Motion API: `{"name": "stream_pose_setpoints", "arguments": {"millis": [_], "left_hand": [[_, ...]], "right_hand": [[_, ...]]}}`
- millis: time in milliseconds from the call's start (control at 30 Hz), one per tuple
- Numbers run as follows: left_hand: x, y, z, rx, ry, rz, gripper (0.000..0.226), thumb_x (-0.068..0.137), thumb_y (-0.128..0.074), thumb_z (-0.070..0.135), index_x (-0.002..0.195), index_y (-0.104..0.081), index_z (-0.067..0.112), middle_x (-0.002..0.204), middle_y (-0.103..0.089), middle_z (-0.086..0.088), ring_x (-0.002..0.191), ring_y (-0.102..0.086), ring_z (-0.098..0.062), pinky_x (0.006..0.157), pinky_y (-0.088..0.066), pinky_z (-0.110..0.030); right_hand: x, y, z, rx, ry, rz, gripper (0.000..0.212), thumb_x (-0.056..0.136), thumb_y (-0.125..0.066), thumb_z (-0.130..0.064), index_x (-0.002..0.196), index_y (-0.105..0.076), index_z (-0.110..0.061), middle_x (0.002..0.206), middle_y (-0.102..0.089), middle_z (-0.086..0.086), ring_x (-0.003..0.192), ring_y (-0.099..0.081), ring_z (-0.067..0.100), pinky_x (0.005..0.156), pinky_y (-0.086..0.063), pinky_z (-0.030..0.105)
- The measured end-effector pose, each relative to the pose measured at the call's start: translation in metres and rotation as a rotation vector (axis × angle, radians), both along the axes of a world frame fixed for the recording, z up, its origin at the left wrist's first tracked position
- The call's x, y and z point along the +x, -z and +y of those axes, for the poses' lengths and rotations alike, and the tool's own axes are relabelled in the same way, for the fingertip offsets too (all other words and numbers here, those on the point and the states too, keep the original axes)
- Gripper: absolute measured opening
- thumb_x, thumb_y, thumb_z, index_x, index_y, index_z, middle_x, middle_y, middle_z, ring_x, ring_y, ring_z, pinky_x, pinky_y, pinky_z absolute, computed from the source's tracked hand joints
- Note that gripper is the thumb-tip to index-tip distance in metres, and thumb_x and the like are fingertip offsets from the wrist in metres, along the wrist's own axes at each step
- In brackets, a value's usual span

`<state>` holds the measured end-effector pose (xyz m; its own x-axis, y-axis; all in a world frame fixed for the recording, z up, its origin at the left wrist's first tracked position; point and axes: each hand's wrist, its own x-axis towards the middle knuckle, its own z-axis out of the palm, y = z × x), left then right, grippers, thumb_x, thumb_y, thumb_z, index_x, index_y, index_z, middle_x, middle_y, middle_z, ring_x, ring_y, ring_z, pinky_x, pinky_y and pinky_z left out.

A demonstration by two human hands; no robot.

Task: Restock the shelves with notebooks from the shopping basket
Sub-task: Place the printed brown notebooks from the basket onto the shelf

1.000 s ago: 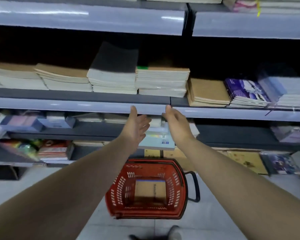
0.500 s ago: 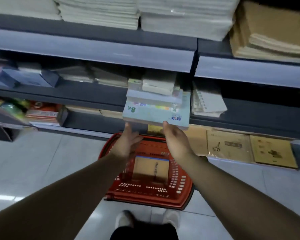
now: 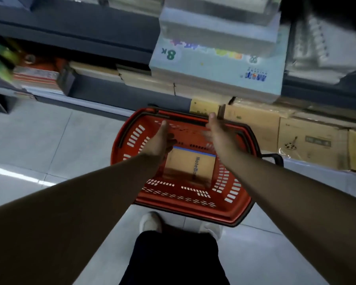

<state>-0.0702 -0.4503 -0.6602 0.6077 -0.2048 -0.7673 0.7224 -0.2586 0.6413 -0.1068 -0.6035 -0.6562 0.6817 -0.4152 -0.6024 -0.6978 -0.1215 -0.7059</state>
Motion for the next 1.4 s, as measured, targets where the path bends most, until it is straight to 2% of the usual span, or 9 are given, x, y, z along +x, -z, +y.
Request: {"name": "stream_pose_setpoints", "arguments": {"millis": [167,400,567,733,933,1033,1133,1267,1400], "left_hand": [[-0.026,0.066,0.016,0.0,-0.09,0.084,0.068,0.101,-0.021,0.054,0.146,-0.038,0.006,0.145,-0.046,-0.014,0.128,-0.047,-0.024,0.096,-0.033,-0.031],[-0.031,0.16,0.016,-0.01,-0.098,0.129,0.068,0.1,-0.022,0.056,0.147,-0.036,0.009,0.144,-0.047,-0.011,0.103,-0.048,-0.012,0.094,-0.033,-0.031],[-0.017,0.236,0.015,0.027,-0.082,0.065,0.065,0.1,-0.026,0.057,0.146,-0.038,0.012,0.143,-0.048,-0.008,0.111,-0.053,-0.016,0.095,-0.036,-0.031],[-0.003,0.31,0.011,0.131,-0.053,0.002,0.061,0.097,-0.033,0.061,0.138,-0.048,0.019,0.138,-0.053,-0.007,0.121,-0.053,-0.024,0.108,-0.037,-0.042],[0.01,0.366,0.013,0.23,0.04,0.051,0.073,0.091,-0.038,0.067,0.148,-0.037,0.02,0.153,-0.038,-0.008,0.14,-0.034,-0.029,0.117,-0.025,-0.047],[0.014,0.381,0.016,0.313,0.122,0.063,0.081,0.088,-0.037,0.073,0.145,-0.042,0.017,0.149,-0.042,-0.013,0.136,-0.04,-0.035,0.114,-0.03,-0.048],[0.008,0.4,0.021,0.492,0.259,-0.065,0.068,0.098,-0.026,0.06,0.148,-0.036,0.016,0.151,-0.038,-0.017,0.138,-0.037,-0.034,0.115,-0.026,-0.048],[0.003,0.416,0.026,0.539,0.346,-0.103,0.054,0.103,-0.031,0.045,0.148,-0.037,0.017,0.153,-0.035,-0.014,0.14,-0.032,-0.032,0.116,-0.024,-0.046],[-0.005,0.42,0.018,0.589,0.399,-0.104,0.062,0.101,-0.034,0.047,0.153,-0.021,0.016,0.16,-0.018,-0.013,0.147,-0.016,-0.03,0.119,-0.015,-0.048]], "right_hand": [[-0.021,0.065,0.0,0.029,0.043,0.097,0.057,0.095,-0.027,-0.064,0.096,-0.061,-0.018,0.106,-0.069,0.014,0.099,-0.065,0.032,0.097,-0.047,0.049],[-0.053,0.165,-0.002,0.085,0.112,0.2,0.068,0.092,-0.033,-0.066,0.128,-0.058,-0.013,0.122,-0.064,0.011,0.111,-0.06,0.028,0.102,-0.043,0.046],[-0.059,0.23,-0.002,0.165,0.181,0.264,0.072,0.092,-0.031,-0.067,0.139,-0.046,-0.015,0.131,-0.056,0.007,0.108,-0.056,0.021,0.079,-0.04,0.032],[-0.053,0.292,-0.019,0.192,0.254,0.277,0.071,0.092,-0.032,-0.068,0.139,-0.047,-0.017,0.137,-0.054,0.009,0.123,-0.053,0.027,0.103,-0.042,0.045],[-0.046,0.347,-0.038,0.174,0.27,0.368,0.077,0.092,-0.028,-0.07,0.142,-0.043,-0.013,0.141,-0.049,0.014,0.127,-0.049,0.031,0.108,-0.038,0.05],[-0.046,0.373,-0.035,0.176,0.29,0.276,0.067,0.098,-0.034,-0.056,0.146,-0.037,-0.01,0.149,-0.04,0.014,0.137,-0.039,0.031,0.114,-0.031,0.047],[-0.045,0.391,-0.032,0.047,0.271,0.268,0.056,0.101,-0.039,-0.042,0.141,-0.044,-0.003,0.144,-0.046,0.016,0.133,-0.044,0.029,0.114,-0.031,0.038],[-0.039,0.412,-0.025,-0.026,0.248,0.451,0.071,0.098,-0.036,-0.055,0.145,-0.036,-0.001,0.15,-0.036,0.021,0.137,-0.036,0.037,0.115,-0.025,0.046],[-0.034,0.422,-0.02,-0.105,0.271,0.471,0.077,0.096,-0.035,-0.06,0.153,-0.021,-0.01,0.157,-0.022,0.016,0.143,-0.024,0.036,0.115,-0.02,0.047]]}}
